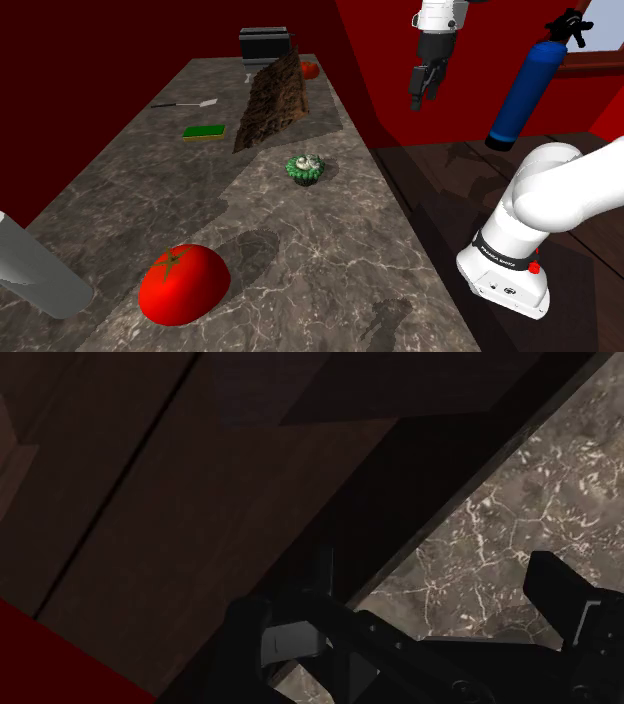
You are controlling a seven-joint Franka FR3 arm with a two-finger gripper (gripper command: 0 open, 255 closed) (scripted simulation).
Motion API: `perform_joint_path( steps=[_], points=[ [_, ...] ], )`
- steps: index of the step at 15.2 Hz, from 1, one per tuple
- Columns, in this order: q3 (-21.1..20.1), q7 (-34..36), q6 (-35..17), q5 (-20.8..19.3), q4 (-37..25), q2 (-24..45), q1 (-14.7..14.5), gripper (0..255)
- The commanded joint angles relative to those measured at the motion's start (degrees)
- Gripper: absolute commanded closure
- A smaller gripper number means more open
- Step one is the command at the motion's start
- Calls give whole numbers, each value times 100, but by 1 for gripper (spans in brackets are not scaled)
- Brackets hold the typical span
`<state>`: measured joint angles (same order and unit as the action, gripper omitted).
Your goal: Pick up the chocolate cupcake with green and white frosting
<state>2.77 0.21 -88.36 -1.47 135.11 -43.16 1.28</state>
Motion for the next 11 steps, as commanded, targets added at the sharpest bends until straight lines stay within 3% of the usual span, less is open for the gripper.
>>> perform_joint_path(
  steps=[1, 11],
  points=[
    [0, 0, 0, 0, 0, 0, 0, 0],
    [-92, 1678, -2054, 2281, 1137, 370, -101, 0]
  ],
)
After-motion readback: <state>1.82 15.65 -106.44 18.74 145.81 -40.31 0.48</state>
